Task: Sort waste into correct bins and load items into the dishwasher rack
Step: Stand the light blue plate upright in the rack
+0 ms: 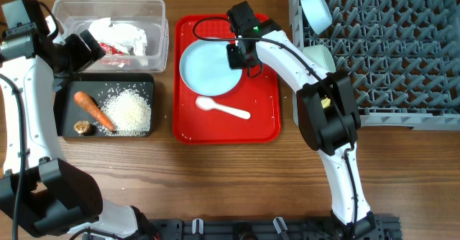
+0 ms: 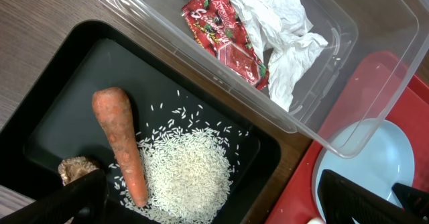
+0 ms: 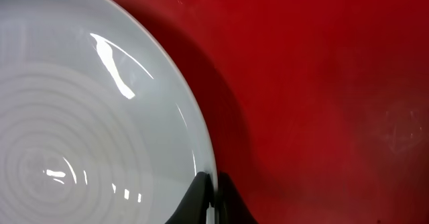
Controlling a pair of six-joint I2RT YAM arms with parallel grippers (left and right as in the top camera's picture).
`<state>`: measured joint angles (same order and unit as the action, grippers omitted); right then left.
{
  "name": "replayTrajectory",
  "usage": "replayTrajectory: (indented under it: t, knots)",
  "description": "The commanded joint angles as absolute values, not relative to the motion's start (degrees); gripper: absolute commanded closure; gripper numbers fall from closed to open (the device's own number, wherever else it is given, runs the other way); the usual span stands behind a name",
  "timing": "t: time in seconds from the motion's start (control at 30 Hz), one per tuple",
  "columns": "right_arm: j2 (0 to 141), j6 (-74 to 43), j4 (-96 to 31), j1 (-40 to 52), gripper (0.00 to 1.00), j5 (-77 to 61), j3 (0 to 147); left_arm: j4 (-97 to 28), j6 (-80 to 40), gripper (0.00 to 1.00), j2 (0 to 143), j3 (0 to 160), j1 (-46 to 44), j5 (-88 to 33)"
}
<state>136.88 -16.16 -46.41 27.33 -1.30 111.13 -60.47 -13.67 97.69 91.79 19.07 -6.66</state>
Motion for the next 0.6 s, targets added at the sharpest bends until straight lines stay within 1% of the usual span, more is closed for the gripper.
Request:
replayTrajectory:
  t: [0.0, 0.13, 0.27, 0.33, 0.43, 0.47, 0.5, 0.57]
  knots:
    - [137.67, -15.03, -48.84, 27.09, 0.96, 2.59, 109.93, -60.51, -14.17, 0.00, 97.10, 92.88, 19.03, -6.11]
    - [133.14, -15.03, -51.09, 25.45, 0.96, 3.51, 111.92, -60.51, -14.17, 0.00, 97.08, 92.88, 19.03, -6.11]
    - [123.63, -14.98, -51.31, 23.55, 0.96, 10.68, 112.62, -60.51, -14.17, 0.00, 97.10, 92.88, 19.03, -6.11]
    - [117.47, -14.63, -51.24, 22.74, 0.96, 17.28, 112.62, -60.51, -14.17, 0.00, 97.10, 92.88, 19.03, -6.11]
    - [108.27, -10.39, -50.87, 21.65, 0.96, 27.03, 112.62, -60.51, -14.17, 0.00, 97.10, 92.88, 19.03, -6.11]
    - [105.84, -10.44, -50.57, 21.26, 0.96, 31.33, 112.62, -60.51, -14.17, 0.00, 97.08, 92.88, 19.03, -6.11]
    - [102.61, -10.44, -50.02, 20.12, 0.96, 38.94, 112.62, -60.51, -14.17, 0.00, 97.10, 92.88, 19.03, -6.11]
    - [100.14, -10.41, -49.74, 18.20, 0.96, 46.65, 112.62, -60.51, -14.17, 0.00, 97.10, 92.88, 19.03, -6.11]
